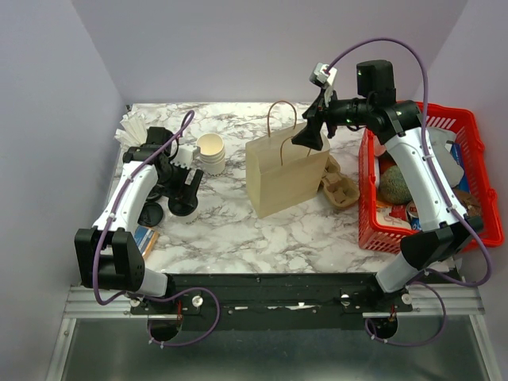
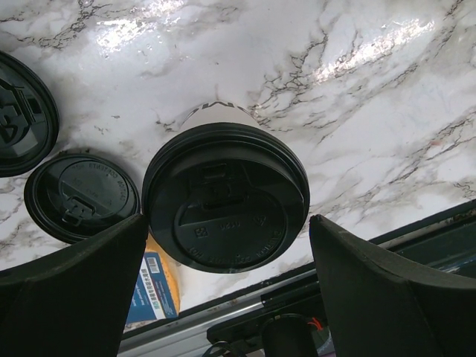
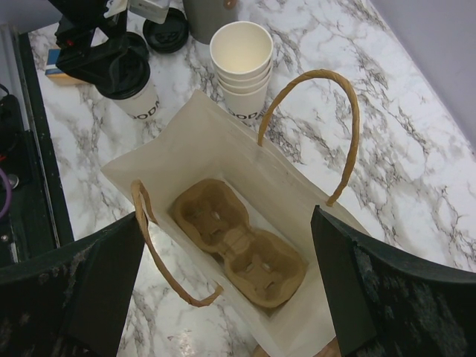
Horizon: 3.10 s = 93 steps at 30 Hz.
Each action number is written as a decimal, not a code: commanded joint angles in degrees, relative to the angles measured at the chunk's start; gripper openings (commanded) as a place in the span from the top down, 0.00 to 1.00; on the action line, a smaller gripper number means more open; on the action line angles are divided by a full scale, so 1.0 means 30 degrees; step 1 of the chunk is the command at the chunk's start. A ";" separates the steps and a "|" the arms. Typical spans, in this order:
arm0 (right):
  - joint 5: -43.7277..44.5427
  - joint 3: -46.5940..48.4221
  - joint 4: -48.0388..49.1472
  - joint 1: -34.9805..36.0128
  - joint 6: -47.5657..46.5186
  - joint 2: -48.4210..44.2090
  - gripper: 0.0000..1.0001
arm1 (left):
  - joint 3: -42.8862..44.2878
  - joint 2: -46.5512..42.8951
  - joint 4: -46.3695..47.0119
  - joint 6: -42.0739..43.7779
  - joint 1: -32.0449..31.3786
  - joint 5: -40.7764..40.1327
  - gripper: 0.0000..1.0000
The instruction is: Pack the takeout coffee
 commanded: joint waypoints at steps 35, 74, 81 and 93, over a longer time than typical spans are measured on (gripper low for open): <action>0.0071 -0.0030 0.0047 0.0067 -0.0244 0.0123 0.00 | -0.0276 0.0280 0.0638 -0.0661 -0.0757 -0.1673 0.12; 0.0100 0.0117 0.0047 0.0067 -0.0273 0.0269 0.00 | -0.0686 0.0455 0.0844 -0.0456 -0.0992 -0.1733 0.15; 0.0421 0.0615 -0.0128 0.0067 -0.0244 0.0064 0.00 | -0.0306 0.0105 0.0199 -0.0339 -0.0992 -0.1527 0.24; 0.0636 0.4884 -0.0385 -0.1573 -0.1514 0.1931 0.00 | 0.1041 -0.0862 -0.0883 0.2558 -0.0963 0.1249 0.39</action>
